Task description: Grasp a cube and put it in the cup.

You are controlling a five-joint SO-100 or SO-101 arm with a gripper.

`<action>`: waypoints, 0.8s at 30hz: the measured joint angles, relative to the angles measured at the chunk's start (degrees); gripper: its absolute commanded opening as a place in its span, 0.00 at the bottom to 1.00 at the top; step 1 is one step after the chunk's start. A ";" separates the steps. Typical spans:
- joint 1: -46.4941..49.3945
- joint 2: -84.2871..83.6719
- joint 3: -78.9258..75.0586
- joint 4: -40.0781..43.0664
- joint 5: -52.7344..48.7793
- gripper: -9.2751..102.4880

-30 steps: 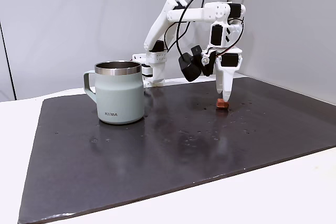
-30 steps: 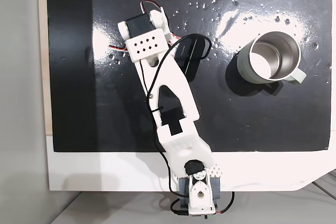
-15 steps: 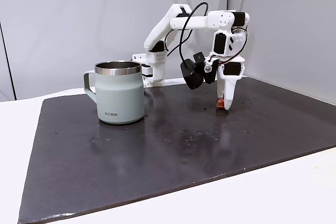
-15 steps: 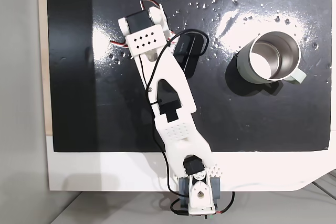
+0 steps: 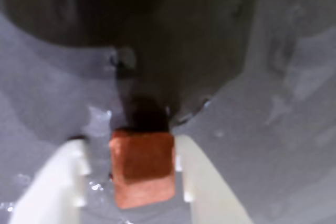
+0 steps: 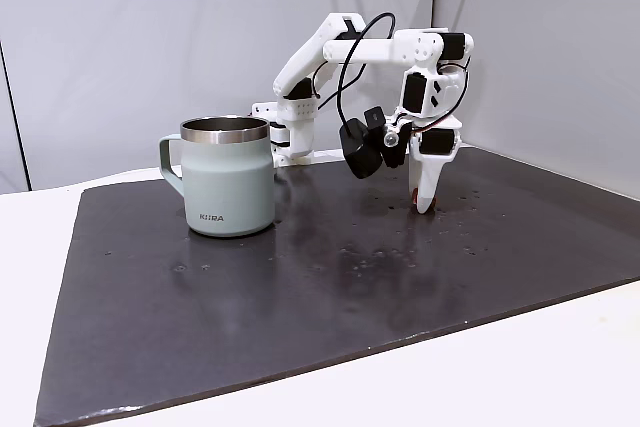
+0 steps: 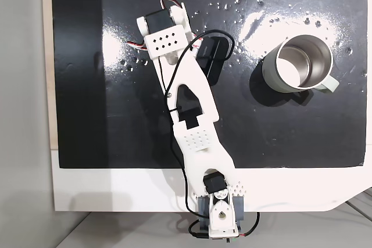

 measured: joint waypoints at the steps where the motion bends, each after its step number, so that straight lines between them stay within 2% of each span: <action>1: 0.00 0.00 0.00 0.26 0.00 0.14; 19: 0.53 0.00 -0.97 1.05 -0.44 0.10; 24: 0.53 5.27 -0.88 1.49 -0.70 0.10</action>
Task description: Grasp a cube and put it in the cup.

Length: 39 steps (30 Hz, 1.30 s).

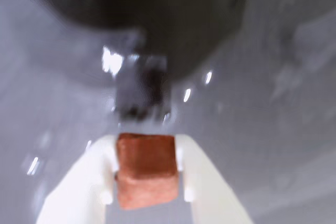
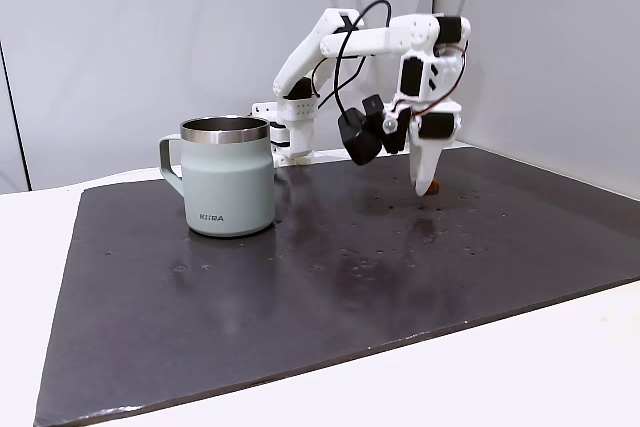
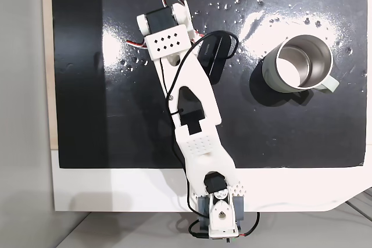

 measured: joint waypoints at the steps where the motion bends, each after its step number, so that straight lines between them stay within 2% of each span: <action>1: 0.00 1.76 0.26 0.00 0.00 0.10; 11: 0.00 22.32 8.35 0.09 -1.32 0.10; 18: 2.02 27.60 10.46 0.35 -2.46 0.09; 39: 33.05 33.05 6.06 1.93 -17.23 0.10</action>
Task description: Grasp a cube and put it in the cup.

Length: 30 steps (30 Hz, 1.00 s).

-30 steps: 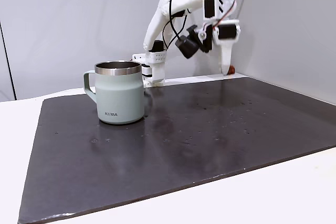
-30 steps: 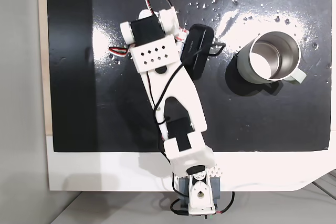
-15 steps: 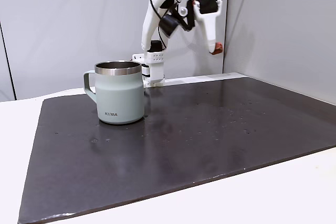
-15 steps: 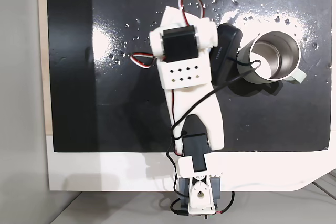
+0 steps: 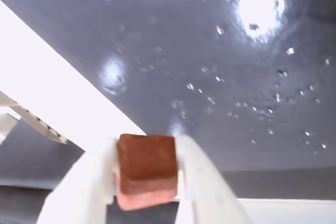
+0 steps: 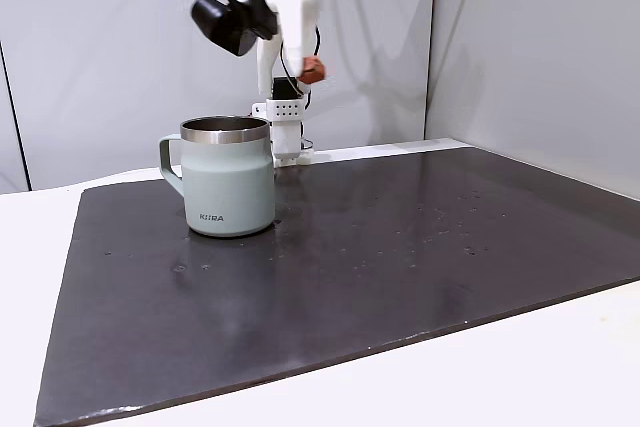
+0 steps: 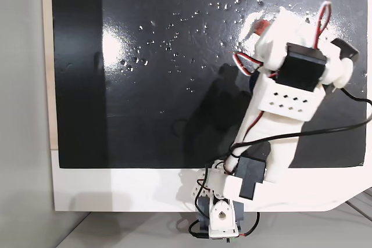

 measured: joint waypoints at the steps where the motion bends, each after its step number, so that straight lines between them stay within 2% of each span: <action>1: 1.49 0.00 0.00 0.00 -0.88 0.10; 14: 15.03 0.00 2.46 0.35 -12.83 0.09; 27: 15.21 0.00 11.60 0.26 -16.61 0.09; 30: 15.03 0.00 12.39 0.09 -16.79 0.15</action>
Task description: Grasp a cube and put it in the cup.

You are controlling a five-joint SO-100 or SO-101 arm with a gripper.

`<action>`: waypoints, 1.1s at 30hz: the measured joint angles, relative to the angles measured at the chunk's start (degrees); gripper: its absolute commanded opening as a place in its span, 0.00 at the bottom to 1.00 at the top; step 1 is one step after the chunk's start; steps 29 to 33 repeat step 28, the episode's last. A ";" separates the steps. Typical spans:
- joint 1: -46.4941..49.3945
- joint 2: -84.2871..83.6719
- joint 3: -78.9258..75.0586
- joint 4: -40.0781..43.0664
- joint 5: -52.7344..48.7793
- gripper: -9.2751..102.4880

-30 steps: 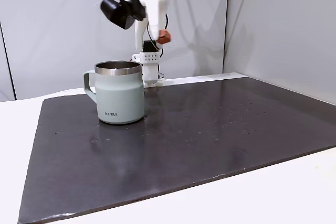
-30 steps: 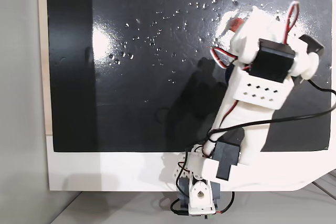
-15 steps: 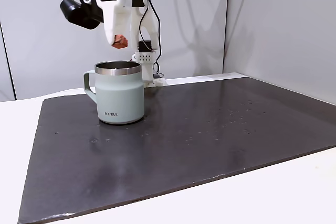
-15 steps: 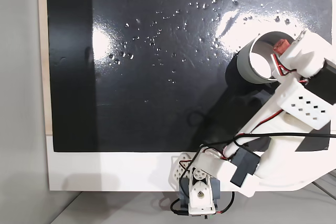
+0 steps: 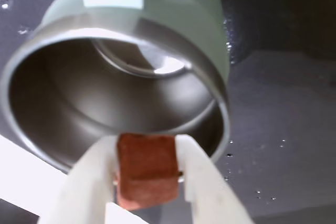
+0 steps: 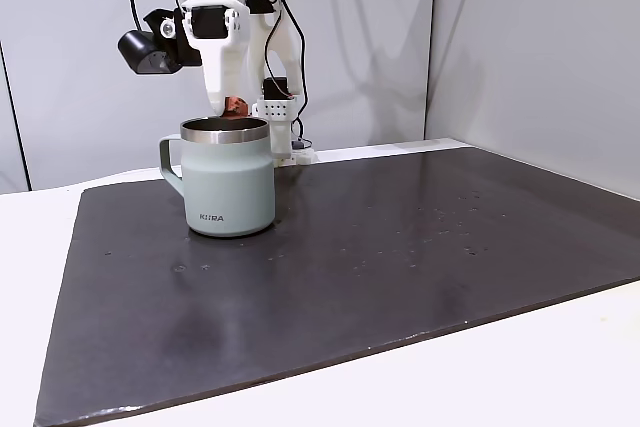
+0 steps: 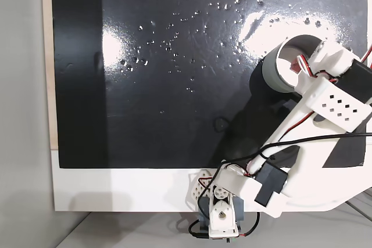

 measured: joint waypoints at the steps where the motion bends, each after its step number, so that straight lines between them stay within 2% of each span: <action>1: 0.00 0.00 0.09 0.18 -0.09 0.18; 4: 0.09 0.00 0.53 0.18 0.00 0.26; 6: 0.53 0.00 1.05 0.00 0.00 0.27; 33: -2.29 8.61 8.88 0.26 -0.18 0.25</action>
